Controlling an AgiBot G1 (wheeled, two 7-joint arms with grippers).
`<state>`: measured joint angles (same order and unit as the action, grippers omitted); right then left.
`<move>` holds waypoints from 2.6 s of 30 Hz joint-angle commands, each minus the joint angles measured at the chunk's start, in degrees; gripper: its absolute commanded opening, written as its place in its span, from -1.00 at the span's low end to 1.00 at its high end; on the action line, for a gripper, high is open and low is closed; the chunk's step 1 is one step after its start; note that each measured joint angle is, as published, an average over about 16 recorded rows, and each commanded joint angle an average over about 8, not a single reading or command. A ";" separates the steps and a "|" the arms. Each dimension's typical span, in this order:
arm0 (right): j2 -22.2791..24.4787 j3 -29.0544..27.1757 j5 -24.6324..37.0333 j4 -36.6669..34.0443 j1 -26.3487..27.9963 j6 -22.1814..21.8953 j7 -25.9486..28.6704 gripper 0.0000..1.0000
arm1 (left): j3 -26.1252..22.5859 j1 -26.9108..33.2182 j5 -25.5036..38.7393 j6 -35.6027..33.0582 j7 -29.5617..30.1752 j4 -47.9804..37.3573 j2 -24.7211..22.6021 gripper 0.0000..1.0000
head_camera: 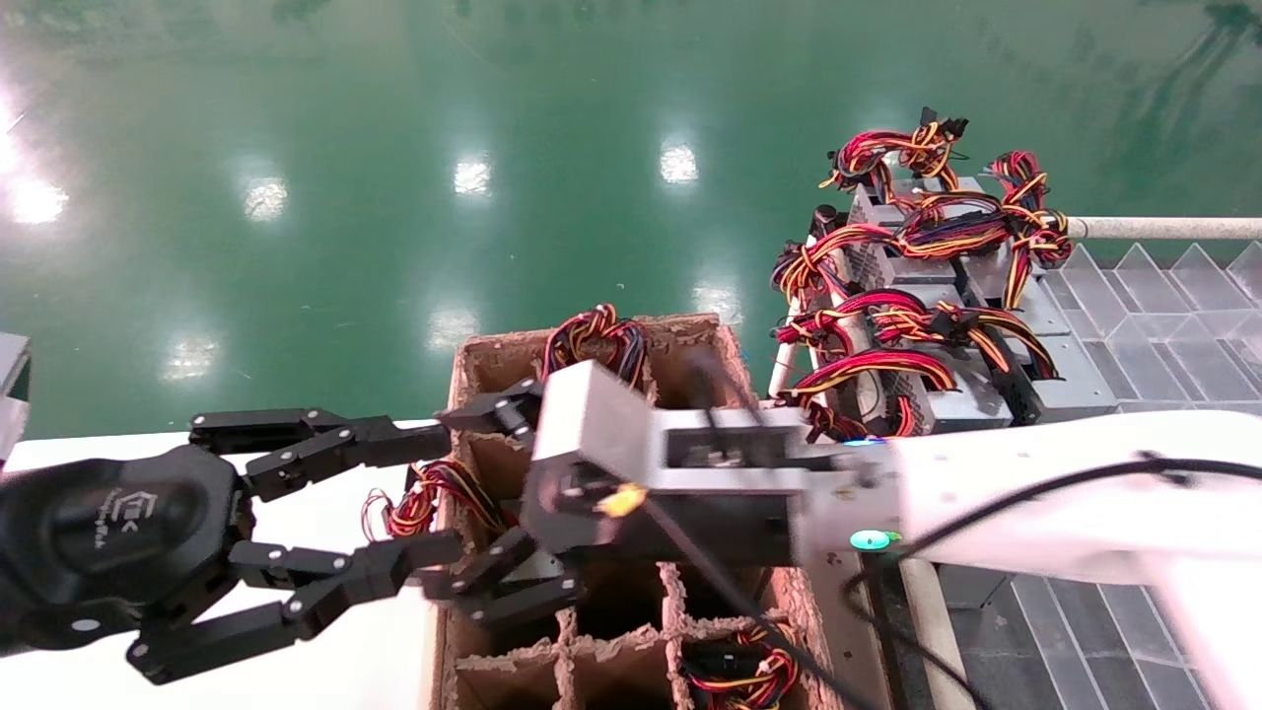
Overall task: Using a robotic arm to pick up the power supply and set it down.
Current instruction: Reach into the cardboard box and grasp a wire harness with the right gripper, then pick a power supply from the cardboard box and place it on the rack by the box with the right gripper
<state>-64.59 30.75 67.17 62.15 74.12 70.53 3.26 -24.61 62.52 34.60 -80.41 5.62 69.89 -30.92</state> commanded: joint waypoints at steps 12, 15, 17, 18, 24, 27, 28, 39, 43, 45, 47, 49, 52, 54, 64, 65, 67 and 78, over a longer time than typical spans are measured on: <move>-8.12 2.34 3.13 -12.17 3.04 -2.45 -3.78 1.00 | 0.00 0.00 0.00 0.00 0.00 0.00 0.00 -1.00; -9.44 2.84 3.96 -13.99 3.39 -3.17 -4.76 1.00 | 0.00 0.00 0.00 0.00 0.00 0.00 0.00 -1.00; -10.27 3.15 4.50 -15.14 3.60 -3.81 -5.46 1.00 | 0.00 0.00 0.00 0.00 0.00 0.00 0.00 -1.00; -10.65 3.28 4.71 -15.70 3.69 -4.17 -5.81 0.87 | 0.00 0.00 0.00 0.00 0.00 0.00 0.00 -1.00; -12.06 4.05 4.91 -18.51 4.19 -5.82 -7.62 -0.63 | 0.00 0.00 0.00 0.00 0.00 0.00 0.00 -1.00; -12.04 4.61 4.88 -19.31 4.54 -6.07 -8.34 -1.00 | 0.00 0.00 0.00 0.00 0.00 0.00 0.00 -1.00; -11.96 4.81 4.87 -19.53 4.66 -6.05 -8.57 -1.00 | 0.00 0.00 0.00 0.00 0.00 0.00 0.00 -1.00; -11.71 5.99 4.63 -21.56 5.03 -6.01 -11.36 -1.00 | 0.00 0.00 0.00 0.00 0.00 0.00 0.00 -1.00; -11.66 6.31 4.42 -21.72 4.93 -6.37 -12.06 -1.00 | 0.00 0.00 0.00 0.00 0.00 0.00 0.00 -1.00; -11.53 6.37 4.23 -21.90 4.94 -6.46 -12.30 -1.00 | 0.00 0.00 0.00 0.00 0.00 0.00 0.00 -1.00; -11.38 6.39 3.98 -22.17 4.98 -6.43 -12.49 -1.00 | 0.00 0.00 0.00 0.00 0.00 0.00 0.00 -1.00; -11.25 6.39 3.76 -22.49 5.05 -6.33 -12.68 -1.00 | 0.00 0.00 0.00 0.00 0.00 0.00 0.00 -1.00; -11.05 6.38 3.44 -22.98 5.22 -6.06 -12.99 -1.00 | 0.00 0.00 0.00 0.00 0.00 0.00 0.00 -1.00; -10.91 6.36 3.25 -23.28 5.37 -5.80 -13.20 -1.00 | 0.00 0.00 0.00 0.00 0.00 0.00 0.00 -1.00; -10.09 6.20 2.61 -24.55 5.87 -4.51 -14.47 -1.00 | 0.00 0.00 0.00 0.00 0.00 0.00 0.00 -1.00; -10.03 6.15 2.50 -24.64 5.86 -4.40 -14.57 -1.00 | 0.00 0.00 0.00 0.00 0.00 0.00 0.00 -1.00; -9.91 6.01 2.21 -24.80 5.86 -4.15 -14.74 -1.00 | 0.00 0.00 0.00 0.00 0.00 0.00 0.00 -1.00; -7.42 4.13 -0.78 -21.84 6.34 -1.83 -14.29 -1.00 | 0.00 0.00 0.00 0.00 0.00 0.00 0.00 -1.00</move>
<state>-71.71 34.69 66.04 40.81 80.42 68.80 -10.47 -24.61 62.52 34.60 -80.41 5.62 69.89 -30.92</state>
